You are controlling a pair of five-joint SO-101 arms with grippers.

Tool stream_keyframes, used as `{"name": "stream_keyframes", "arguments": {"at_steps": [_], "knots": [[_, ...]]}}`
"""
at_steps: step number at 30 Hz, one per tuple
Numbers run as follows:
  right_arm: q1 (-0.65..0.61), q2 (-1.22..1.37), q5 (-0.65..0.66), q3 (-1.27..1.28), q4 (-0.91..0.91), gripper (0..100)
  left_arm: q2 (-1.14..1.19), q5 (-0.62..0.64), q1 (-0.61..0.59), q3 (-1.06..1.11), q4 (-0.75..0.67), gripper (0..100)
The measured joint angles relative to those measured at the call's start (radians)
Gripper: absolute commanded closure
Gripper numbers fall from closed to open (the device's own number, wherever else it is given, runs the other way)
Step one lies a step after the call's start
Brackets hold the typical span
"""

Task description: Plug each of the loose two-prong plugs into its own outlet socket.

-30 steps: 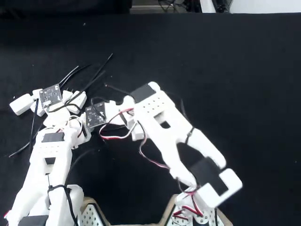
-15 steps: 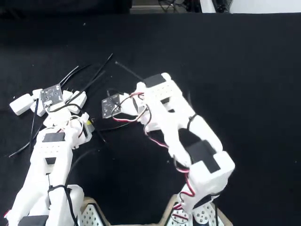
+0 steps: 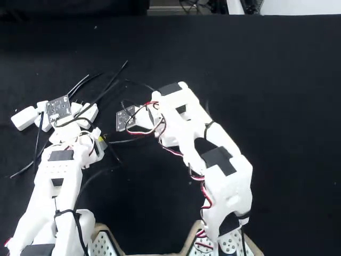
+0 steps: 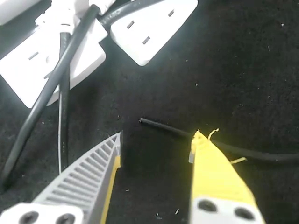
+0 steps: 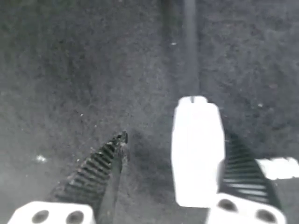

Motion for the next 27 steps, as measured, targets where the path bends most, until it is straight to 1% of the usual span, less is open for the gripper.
{"name": "stream_keyframes", "arguments": {"at_steps": [3, 5, 8, 11, 16, 21, 24, 27], "knots": [[0.009, 0.0, -0.121, -0.003, -0.06, 98.9, 0.0, 0.0, 0.0, 0.0, 0.0, 76], [0.04, 0.0, -0.212, -0.003, -0.106, 97.8, 0.0, 0.0, 0.0, 0.0, 0.0, 76], [0.098, -0.009, -0.338, -0.003, -0.144, 98.8, 0.0, 0.0, 0.0, 0.0, 0.0, 76], [0.17, -0.066, -0.42, -0.002, -0.15, 98.8, 0.0, 0.0, 0.0, 0.0, 0.0, 76], [0.35, -0.141, -0.534, -0.002, -0.153, 98.8, 0.0, 0.0, 0.0, 0.0, 0.0, 76], [0.589, -0.152, -0.644, -0.006, -0.153, 98.8, 0.0, 0.0, 0.0, 0.0, 0.0, 76], [0.717, -0.143, -0.727, -0.075, -0.153, 98.8, 0.0, 0.0, 0.0, 0.0, 0.0, 76], [0.804, -0.066, -0.767, -0.183, -0.15, 98.8, 0.0, 0.0, 0.0, 0.0, 0.0, 76]]}}
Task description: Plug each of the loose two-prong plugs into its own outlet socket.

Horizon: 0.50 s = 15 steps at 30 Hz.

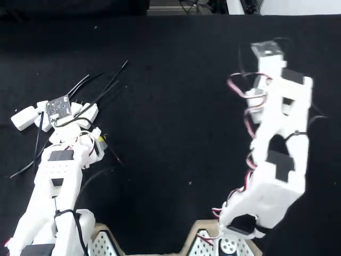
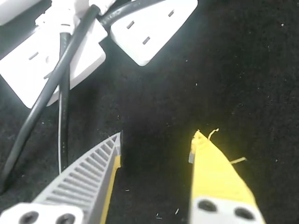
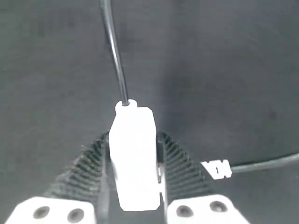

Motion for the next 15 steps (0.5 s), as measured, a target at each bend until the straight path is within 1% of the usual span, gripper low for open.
{"name": "stream_keyframes", "arguments": {"at_steps": [4, 7, 15], "knots": [[0.043, 0.169, -0.034, -0.206, 0.092, 98.8, 0.0, 0.0, 0.032, 0.0, -0.005, 76], [0.061, 0.305, -0.072, -0.396, 0.167, 98.8, 0.0, 0.0, 0.035, 0.0, -0.025, 76], [0.143, 0.681, -0.092, -0.993, 0.311, 98.8, 0.0, 0.0, 0.035, 0.0, -0.026, 76]]}}
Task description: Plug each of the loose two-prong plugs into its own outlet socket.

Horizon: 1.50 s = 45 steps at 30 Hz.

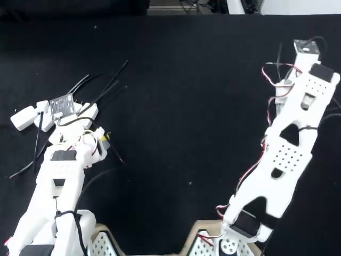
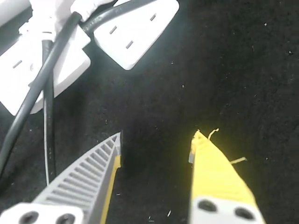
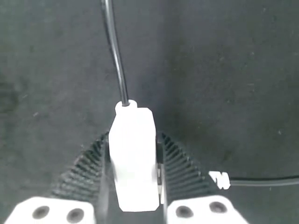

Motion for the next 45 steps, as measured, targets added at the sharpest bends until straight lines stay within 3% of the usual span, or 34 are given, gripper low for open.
{"name": "stream_keyframes", "arguments": {"at_steps": [6, 12, 31, 36, 42, 45], "knots": [[0.014, 0.255, -0.009, -0.331, 0.031, 98.8, 0.0, 0.0, 0.0, 0.0, 0.0, 76], [0.014, 0.341, -0.017, -0.483, 0.094, 98.8, 0.0, 0.0, 0.0, 0.0, 0.0, 76], [0.014, 0.341, -0.143, -0.503, 0.124, 95.6, 0.0, 0.0, 0.0, 0.0, 0.0, 76], [0.017, 0.342, -0.152, -0.509, 0.017, 95.3, 0.0, 0.0, 0.0, 0.0, 0.0, 76], [0.025, 0.342, -0.068, -0.509, -0.138, 94.1, 0.0, 0.0, 0.0, 0.0, 0.0, 76], [0.025, 0.342, -0.044, -0.509, -0.164, 83.8, 0.0, 0.0, 0.0, 0.0, 0.0, 76]]}}
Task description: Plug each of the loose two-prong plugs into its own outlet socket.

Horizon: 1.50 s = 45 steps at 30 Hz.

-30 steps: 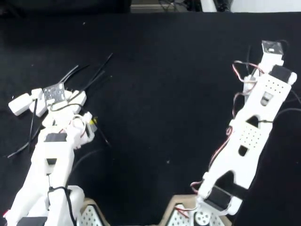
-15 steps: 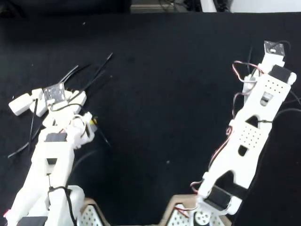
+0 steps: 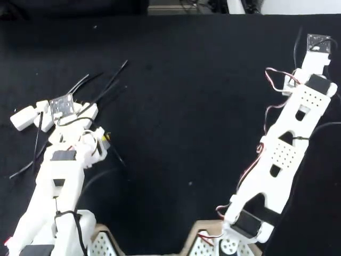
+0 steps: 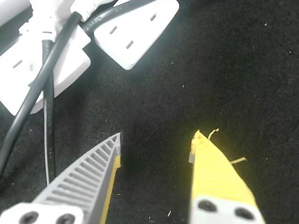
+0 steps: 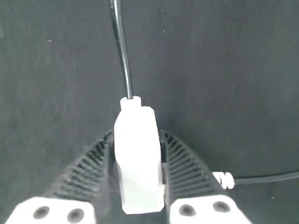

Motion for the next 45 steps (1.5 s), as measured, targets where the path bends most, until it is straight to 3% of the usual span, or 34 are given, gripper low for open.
{"name": "stream_keyframes", "arguments": {"at_steps": [4, 15, 25, 30, 34, 45], "knots": [[0.0, 0.0, 0.011, 0.0, 0.0, 73.2, 0.0, 0.0, 0.0, 0.0, 0.0, 76], [0.0, -0.003, 0.011, 0.0, 0.012, 74.3, 0.0, 0.0, 0.0, 0.0, 0.0, 76], [-0.081, -0.238, -0.028, 0.0, 0.358, 74.4, 0.0, 0.0, 0.005, 0.0, 0.0, 76], [-0.143, -0.35, -0.057, 0.015, 0.385, 74.4, 0.0, 0.0, 0.005, 0.0, 0.0, 76], [-0.166, -0.479, -0.106, 0.172, 0.385, 74.4, 0.0, 0.0, 0.005, 0.0, 0.0, 76], [-0.33, -1.094, -0.153, 0.896, 0.384, 74.3, 0.0, 0.0, 0.005, 0.0, 0.0, 76]]}}
